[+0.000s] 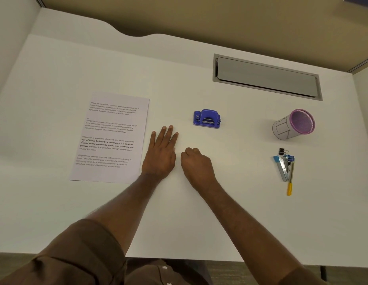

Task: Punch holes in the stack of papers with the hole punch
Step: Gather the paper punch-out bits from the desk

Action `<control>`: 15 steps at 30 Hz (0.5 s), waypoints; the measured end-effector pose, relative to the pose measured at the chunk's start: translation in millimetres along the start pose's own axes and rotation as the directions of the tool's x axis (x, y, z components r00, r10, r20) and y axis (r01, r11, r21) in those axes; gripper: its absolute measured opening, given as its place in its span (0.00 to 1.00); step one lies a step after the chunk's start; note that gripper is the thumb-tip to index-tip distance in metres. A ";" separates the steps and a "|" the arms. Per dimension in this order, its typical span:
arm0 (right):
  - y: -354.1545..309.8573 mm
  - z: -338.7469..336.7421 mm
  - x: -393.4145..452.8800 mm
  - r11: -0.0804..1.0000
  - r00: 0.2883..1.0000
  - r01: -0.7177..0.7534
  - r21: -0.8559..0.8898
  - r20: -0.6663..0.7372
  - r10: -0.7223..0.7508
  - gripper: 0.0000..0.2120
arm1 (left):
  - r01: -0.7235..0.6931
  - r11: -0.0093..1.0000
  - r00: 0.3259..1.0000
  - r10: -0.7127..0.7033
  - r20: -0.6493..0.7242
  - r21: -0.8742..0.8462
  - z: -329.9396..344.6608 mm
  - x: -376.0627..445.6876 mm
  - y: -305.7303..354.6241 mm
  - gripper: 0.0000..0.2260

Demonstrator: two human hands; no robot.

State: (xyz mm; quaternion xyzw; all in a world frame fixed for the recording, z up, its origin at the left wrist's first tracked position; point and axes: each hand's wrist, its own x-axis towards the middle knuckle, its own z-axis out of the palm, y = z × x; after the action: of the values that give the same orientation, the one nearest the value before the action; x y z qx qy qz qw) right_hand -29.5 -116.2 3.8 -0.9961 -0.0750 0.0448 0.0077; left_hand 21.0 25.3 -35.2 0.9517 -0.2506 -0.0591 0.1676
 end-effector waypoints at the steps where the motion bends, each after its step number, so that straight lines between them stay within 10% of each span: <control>1: 0.6 3.7 1.1 1.000 1.000 0.008 -0.016 -0.001 -0.008 0.16 | -0.002 1.000 1.000 0.002 -0.004 -0.008 0.5 0.1 -0.4 0.26; 5: -1.6 13.1 3.0 0.999 1.000 -0.012 -0.036 0.014 0.013 0.11 | -0.006 1.000 1.000 0.006 -0.012 -0.026 0.8 0.0 -1.6 0.26; 9: 4.0 14.9 7.5 0.923 0.971 -0.240 0.301 0.080 0.227 0.03 | -0.009 0.999 1.000 0.009 -0.019 -0.034 1.0 0.0 -1.6 0.25; 15: 22.2 -5.9 -4.7 0.216 0.795 -0.513 0.831 0.365 0.485 0.05 | 0.004 1.000 1.000 -0.005 -0.027 -0.020 0.7 0.4 0.9 0.24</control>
State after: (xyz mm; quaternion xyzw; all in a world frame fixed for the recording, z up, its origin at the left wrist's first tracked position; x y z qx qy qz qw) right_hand -30.3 -138.9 9.6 -0.7958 0.2843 0.0906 0.5270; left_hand 20.8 24.2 -35.6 0.9512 -0.2455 -0.0491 0.1804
